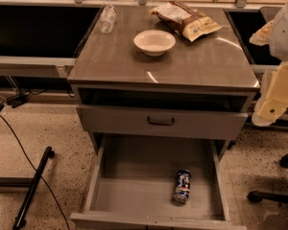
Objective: Pick pepsi can from middle drawer and place on counter
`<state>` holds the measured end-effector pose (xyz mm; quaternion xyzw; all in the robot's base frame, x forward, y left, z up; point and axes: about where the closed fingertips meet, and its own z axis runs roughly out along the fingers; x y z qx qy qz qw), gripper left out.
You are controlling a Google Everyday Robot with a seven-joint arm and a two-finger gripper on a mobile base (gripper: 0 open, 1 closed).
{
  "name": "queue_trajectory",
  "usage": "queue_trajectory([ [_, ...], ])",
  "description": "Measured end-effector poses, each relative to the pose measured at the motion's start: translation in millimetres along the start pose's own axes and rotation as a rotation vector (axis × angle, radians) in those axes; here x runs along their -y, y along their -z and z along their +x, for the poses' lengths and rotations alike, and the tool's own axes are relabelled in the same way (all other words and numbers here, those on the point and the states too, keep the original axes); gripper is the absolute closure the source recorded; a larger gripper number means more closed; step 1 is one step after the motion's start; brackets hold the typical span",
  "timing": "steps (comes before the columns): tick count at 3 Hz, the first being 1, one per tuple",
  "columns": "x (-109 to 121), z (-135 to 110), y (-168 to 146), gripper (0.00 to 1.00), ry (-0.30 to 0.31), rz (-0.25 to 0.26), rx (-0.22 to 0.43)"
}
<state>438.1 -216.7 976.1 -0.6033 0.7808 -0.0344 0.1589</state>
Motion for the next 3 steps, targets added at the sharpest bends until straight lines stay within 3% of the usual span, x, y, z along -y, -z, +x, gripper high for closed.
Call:
queue_trajectory([
  [1,0.0,0.1,-0.1,0.0,0.0,0.0,0.0],
  [2,-2.0,25.0,-26.3,0.0,-0.077,0.015,-0.019],
  [3,-24.2,69.2,-86.1,0.0,-0.193,-0.049,-0.072],
])
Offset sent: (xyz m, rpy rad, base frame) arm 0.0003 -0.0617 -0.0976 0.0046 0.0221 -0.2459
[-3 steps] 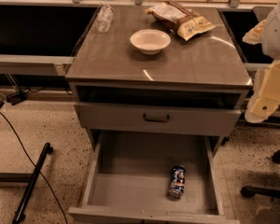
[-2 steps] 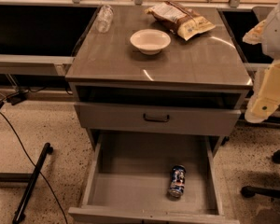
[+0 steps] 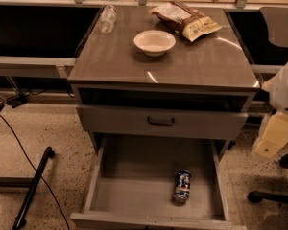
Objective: Pick pepsi can from middle drawer and place on counter
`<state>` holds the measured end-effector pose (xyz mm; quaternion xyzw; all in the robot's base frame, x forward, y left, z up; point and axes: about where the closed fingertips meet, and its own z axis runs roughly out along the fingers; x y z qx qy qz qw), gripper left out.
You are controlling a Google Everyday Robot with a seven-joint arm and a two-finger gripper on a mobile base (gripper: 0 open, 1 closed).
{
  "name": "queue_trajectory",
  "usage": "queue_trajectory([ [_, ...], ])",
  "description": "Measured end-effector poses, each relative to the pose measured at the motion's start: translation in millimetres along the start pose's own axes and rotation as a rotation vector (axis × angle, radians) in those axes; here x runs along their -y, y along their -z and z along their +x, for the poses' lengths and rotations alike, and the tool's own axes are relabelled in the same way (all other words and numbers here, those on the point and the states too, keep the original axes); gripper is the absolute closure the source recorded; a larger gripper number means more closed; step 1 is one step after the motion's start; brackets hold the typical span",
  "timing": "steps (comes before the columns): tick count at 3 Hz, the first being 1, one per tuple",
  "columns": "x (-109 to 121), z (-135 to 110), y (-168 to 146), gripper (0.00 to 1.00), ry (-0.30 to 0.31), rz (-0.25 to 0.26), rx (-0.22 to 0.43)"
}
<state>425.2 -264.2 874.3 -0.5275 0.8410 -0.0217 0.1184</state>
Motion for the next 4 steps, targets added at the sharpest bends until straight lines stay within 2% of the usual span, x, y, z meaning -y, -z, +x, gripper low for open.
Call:
queue_trajectory([
  [1,-6.2,4.2,-9.1,0.0,-0.003,-0.018,-0.012],
  [2,-5.2,8.7,-12.1,0.0,-0.035,-0.022,-0.033],
  [3,-14.3,42.5,-69.1,0.0,-0.231,-0.033,-0.087],
  [4,-40.5,62.1,-118.4,0.0,-0.426,-0.015,-0.074],
])
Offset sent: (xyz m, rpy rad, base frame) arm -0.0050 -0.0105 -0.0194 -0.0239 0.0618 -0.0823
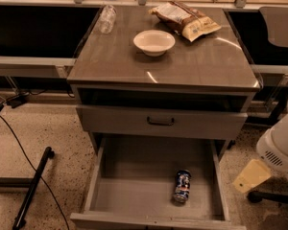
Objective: Pick pepsi can from middle drawer and place on counter
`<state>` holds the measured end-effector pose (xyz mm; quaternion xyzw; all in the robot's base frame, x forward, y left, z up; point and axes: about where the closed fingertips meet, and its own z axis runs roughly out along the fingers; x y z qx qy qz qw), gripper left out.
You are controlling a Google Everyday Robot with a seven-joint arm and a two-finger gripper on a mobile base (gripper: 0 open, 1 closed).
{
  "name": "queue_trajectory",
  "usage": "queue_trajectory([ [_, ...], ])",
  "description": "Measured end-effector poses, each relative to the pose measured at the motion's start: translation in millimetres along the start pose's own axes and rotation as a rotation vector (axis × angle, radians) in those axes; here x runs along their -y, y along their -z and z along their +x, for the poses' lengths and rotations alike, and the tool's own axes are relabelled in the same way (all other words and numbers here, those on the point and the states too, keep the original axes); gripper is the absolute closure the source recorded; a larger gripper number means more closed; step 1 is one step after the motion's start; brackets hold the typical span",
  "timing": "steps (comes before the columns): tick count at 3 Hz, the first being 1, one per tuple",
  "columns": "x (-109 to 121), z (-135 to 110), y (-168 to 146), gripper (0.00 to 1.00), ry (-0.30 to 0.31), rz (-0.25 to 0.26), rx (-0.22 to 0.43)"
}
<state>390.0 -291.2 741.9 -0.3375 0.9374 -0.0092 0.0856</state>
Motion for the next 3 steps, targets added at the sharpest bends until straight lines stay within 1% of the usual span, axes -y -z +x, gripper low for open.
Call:
queue_trajectory([
  [1,-5.2,8.8,-29.4,0.0,-0.175,0.018,0.028],
  [2,-4.6,7.5,-29.2,0.0,-0.226,0.021,0.035],
  [3,-14.3,-17.6,-61.3,0.0,-0.246,-0.047,0.033],
])
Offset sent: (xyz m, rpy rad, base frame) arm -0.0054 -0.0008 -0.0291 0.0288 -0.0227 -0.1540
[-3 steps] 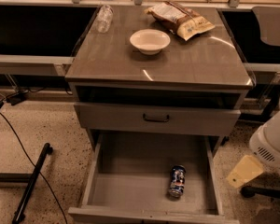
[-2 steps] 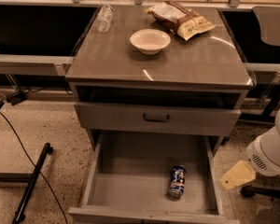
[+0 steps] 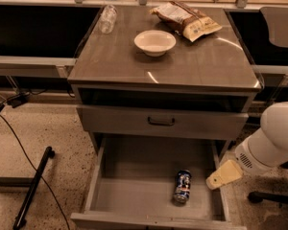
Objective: Pick pepsi can from middle drawer and place on counter
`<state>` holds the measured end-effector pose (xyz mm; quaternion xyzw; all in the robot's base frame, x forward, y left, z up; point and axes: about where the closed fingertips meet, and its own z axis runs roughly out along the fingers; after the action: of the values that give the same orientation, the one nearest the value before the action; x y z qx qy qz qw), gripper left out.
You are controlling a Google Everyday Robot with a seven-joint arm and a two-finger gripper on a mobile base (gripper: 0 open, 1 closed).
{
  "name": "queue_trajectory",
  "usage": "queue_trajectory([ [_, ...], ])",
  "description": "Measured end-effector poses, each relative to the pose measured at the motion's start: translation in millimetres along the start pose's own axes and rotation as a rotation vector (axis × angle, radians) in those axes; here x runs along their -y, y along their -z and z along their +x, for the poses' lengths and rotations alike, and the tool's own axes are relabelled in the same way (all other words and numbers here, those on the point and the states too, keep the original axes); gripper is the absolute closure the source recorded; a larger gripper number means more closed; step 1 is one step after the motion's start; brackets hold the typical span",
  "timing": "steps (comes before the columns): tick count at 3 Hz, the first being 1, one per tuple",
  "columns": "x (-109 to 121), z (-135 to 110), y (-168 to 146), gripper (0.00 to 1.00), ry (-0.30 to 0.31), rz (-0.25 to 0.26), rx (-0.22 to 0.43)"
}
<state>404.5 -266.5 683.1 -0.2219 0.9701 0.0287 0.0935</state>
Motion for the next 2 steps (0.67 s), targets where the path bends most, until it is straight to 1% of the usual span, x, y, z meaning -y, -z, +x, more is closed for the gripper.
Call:
queue_trajectory([
  [1,-31.8,-29.1,-52.0,0.0,-0.014,-0.053,-0.019],
  [2,-33.4,-32.4,-53.1,0.0,-0.088,-0.053,-0.016],
])
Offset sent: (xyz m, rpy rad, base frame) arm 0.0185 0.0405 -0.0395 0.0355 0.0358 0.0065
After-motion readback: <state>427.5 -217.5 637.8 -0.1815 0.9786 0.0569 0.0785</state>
